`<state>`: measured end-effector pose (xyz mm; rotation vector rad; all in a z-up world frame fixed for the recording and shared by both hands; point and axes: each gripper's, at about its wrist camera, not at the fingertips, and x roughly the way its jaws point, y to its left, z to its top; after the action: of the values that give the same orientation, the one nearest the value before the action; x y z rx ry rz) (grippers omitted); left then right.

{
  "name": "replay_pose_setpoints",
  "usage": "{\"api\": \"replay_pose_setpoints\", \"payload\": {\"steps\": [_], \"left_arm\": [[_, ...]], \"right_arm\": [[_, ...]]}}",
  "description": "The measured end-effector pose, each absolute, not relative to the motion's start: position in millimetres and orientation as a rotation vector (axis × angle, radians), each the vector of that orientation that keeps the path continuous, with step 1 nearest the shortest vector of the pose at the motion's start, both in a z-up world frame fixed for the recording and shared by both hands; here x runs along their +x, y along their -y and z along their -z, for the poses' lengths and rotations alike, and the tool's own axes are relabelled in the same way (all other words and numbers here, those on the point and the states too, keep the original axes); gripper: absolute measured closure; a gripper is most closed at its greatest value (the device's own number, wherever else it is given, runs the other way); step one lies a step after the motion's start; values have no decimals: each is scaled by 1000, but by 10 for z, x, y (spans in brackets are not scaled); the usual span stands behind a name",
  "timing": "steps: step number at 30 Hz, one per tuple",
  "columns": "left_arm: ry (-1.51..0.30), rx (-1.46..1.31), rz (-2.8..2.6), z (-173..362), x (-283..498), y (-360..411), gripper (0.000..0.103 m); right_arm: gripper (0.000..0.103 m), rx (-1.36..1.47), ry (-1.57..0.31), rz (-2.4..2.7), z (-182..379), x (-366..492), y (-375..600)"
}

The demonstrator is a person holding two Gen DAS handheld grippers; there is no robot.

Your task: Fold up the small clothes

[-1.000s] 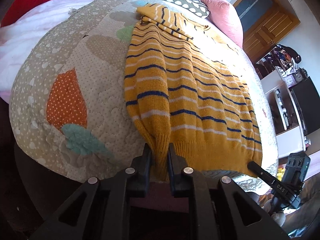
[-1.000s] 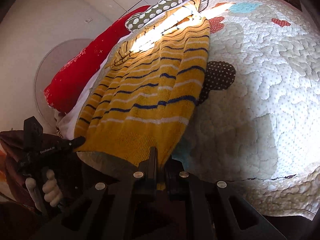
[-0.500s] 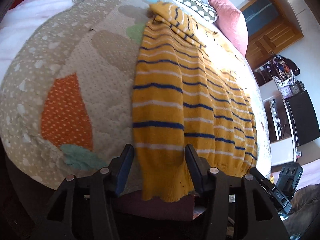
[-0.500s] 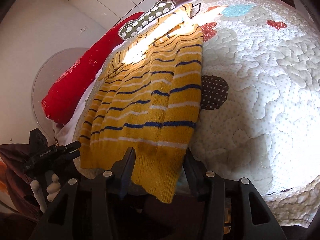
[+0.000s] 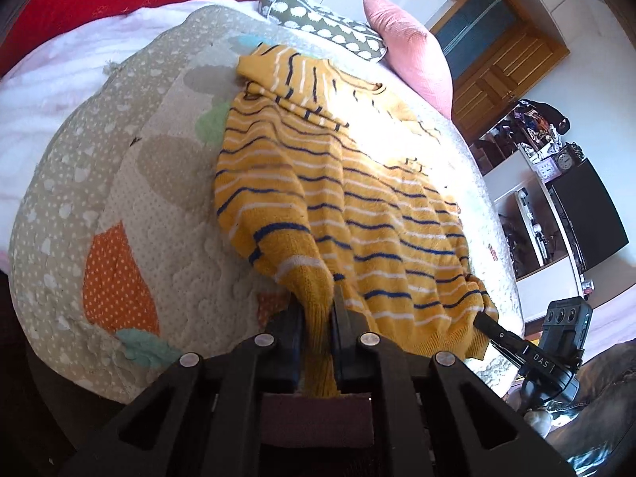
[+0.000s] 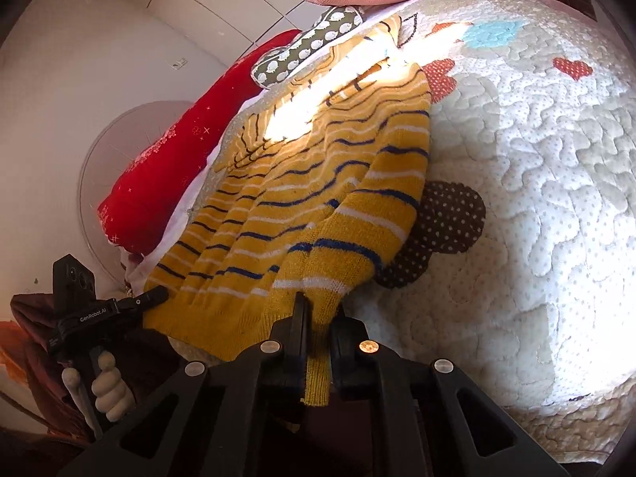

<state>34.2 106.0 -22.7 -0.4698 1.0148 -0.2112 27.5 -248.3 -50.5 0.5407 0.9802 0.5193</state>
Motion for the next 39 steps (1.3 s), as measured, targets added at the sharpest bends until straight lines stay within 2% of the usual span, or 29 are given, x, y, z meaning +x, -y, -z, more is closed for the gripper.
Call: {"api": "replay_pose_setpoints", "payload": {"steps": [7,13,22,28,29,32,36,38,39], "left_arm": [[-935,-468,173,-110,1109,-1082,92],[-915,-468,138,-229,2069,-1096,92],[-1041,-420,35,152,3585,-1156,92],[-1134,-488,26,540,4049,-1248,91],[-1139,-518,42,565,4088,-1274,91],[-1134,-569,91,508,4147,-1311,83],[-1083,-593,111,263,4169,-1333,72],[-1029,-578,92,102,4145,-1372,53],[-1000,-559,69,27,4140,-1398,48]], "right_arm": [[93,584,-853,-571,-26,973,2444],[94,578,-789,-557,-305,1868,2313],[95,533,-880,-429,-21,3301,2071],[93,598,-944,-354,355,3876,2166],[89,638,-958,-347,421,3950,2213],[55,801,-966,-335,571,4064,2413],[53,823,-913,-276,483,4070,2596],[53,733,-896,-267,333,4043,2592],[53,675,-890,-266,246,4032,2569]]}}
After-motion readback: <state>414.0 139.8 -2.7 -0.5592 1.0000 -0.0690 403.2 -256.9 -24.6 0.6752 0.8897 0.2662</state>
